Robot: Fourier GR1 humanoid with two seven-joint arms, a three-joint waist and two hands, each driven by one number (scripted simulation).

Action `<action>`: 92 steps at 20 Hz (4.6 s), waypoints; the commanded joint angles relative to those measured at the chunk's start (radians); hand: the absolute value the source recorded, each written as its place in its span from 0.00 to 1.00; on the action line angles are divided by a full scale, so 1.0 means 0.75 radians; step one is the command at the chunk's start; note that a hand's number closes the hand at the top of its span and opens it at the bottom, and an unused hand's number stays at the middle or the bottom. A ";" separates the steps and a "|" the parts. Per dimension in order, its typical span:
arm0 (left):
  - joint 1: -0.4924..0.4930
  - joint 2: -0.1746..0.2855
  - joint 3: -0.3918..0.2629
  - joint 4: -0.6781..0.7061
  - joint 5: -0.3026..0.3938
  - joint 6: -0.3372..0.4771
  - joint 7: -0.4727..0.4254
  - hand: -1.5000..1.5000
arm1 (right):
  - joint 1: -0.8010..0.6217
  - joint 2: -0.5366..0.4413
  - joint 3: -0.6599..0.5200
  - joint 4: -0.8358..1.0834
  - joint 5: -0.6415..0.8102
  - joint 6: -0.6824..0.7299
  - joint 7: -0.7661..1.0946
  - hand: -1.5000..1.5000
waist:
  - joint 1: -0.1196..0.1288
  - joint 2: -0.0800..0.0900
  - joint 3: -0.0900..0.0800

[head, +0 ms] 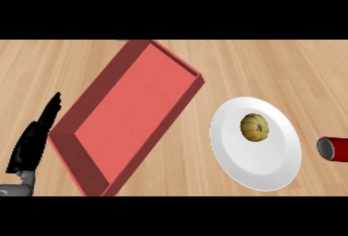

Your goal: Pick the squash from the plate and place it in the cardboard box

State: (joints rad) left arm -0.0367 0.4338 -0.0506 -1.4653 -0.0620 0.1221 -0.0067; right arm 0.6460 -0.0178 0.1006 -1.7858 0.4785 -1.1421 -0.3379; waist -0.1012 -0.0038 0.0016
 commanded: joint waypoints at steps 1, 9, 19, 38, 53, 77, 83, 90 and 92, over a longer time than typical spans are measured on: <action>0.023 -0.037 -0.071 -0.013 0.005 -0.052 -0.002 0.50 | 0.191 0.023 0.257 -0.028 0.111 -0.272 0.093 0.00 | 0.070 0.019 -0.010; -0.037 -0.070 -0.078 0.042 -0.018 -0.045 -0.023 0.50 | 0.536 0.024 0.471 -0.121 0.309 -0.377 0.350 0.00 | 0.106 0.048 -0.013; -0.067 -0.090 -0.111 0.030 -0.054 -0.056 -0.043 0.50 | 0.703 0.024 0.504 -0.267 0.448 -0.277 0.618 0.00 | 0.173 0.076 -0.013; -0.149 -0.134 -0.134 0.092 -0.106 -0.065 -0.019 0.50 | 0.583 0.024 0.323 -0.459 0.943 0.060 1.160 0.00 | 0.190 0.071 -0.011; -0.220 -0.132 -0.076 0.164 -0.083 -0.110 -0.002 0.50 | -0.193 0.024 0.259 -0.359 1.473 0.749 1.956 0.00 | 0.182 0.037 -0.008; -0.161 -0.208 -0.027 0.187 -0.159 -0.103 -0.013 0.50 | -1.014 0.024 0.139 0.369 1.416 0.883 2.137 1.00 | 0.139 0.007 -0.002; -0.124 -0.152 0.028 0.195 -0.114 -0.181 -0.084 0.50 | -1.089 0.024 0.015 0.426 1.719 0.926 2.108 1.00 | 0.138 0.007 -0.003; -0.161 -0.194 0.021 0.180 -0.140 -0.166 -0.038 0.50 | -1.004 0.024 0.120 0.406 1.928 0.890 2.279 1.00 | 0.132 0.005 -0.003; -0.154 -0.198 0.005 0.150 -0.173 -0.150 -0.023 0.50 | -1.040 0.023 0.091 0.373 1.978 0.956 2.288 1.00 | 0.135 0.004 -0.002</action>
State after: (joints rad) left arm -0.1639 0.3048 -0.0286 -1.3697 -0.1932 0.0291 -0.0356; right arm -0.1196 -0.0045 0.1479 -1.4948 1.8768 -0.4510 1.1654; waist 0.0008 -0.0068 0.0084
